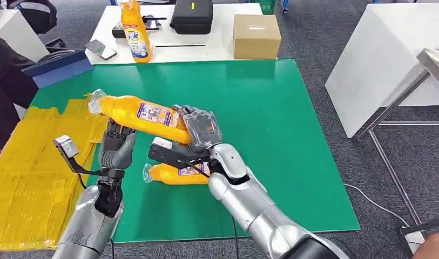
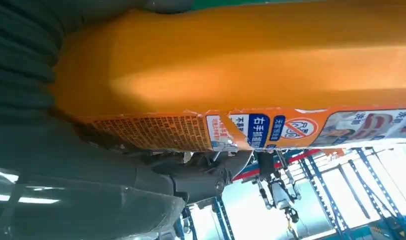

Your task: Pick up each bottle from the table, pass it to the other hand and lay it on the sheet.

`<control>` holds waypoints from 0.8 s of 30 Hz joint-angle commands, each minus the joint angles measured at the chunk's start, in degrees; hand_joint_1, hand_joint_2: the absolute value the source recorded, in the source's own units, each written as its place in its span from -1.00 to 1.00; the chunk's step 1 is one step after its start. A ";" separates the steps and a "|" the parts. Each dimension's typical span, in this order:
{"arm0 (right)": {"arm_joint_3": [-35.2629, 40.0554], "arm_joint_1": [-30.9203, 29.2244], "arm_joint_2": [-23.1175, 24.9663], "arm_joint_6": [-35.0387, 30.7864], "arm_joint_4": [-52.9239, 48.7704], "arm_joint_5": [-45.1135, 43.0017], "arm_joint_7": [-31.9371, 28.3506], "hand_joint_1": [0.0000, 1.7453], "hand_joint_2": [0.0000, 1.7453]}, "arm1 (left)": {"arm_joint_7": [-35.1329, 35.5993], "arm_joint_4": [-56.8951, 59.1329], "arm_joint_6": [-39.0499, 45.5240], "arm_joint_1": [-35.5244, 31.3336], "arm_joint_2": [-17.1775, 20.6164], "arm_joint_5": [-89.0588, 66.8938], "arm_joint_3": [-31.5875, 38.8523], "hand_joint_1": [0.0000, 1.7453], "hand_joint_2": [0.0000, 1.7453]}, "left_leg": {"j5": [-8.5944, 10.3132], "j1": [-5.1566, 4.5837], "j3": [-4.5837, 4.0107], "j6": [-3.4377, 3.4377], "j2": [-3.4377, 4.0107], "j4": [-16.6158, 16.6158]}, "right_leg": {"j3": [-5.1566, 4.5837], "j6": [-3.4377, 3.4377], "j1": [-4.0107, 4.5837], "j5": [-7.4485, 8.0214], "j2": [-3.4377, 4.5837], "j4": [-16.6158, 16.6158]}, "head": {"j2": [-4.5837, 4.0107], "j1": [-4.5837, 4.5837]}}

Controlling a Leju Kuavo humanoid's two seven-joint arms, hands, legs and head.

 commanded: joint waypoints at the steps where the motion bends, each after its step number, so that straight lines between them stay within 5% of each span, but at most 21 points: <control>1: 2.32 -5.81 0.26 -0.48 8.53 -1.59 -0.08 0.98 1.00 | 0.79 2.82 -0.78 -2.44 1.20 1.41 -2.63 -1.00 1.00 | -0.06 -0.01 0.15 -0.10 -0.01 0.06 | 0.17 -0.07 -0.01 -0.07 -0.08 0.05 | 0.00 -0.02; 15: 12.94 -7.83 0.26 -3.62 12.55 -10.53 1.10 1.00 1.00 | 6.68 5.53 -4.73 -2.88 -1.04 13.91 -7.21 -1.00 1.00 | -0.04 -0.02 0.10 -0.07 -0.02 0.02 | 0.12 -0.05 -0.02 -0.06 -0.09 0.00 | 0.00 0.00; 24: 29.68 -7.59 0.26 -4.24 10.89 -15.02 10.23 0.96 1.00 | 9.04 6.92 -3.15 -5.29 -2.35 17.04 -6.45 -1.00 1.00 | -0.06 -0.01 0.09 -0.11 0.03 0.09 | 0.10 -0.07 -0.01 -0.08 -0.07 0.08 | 0.00 -0.02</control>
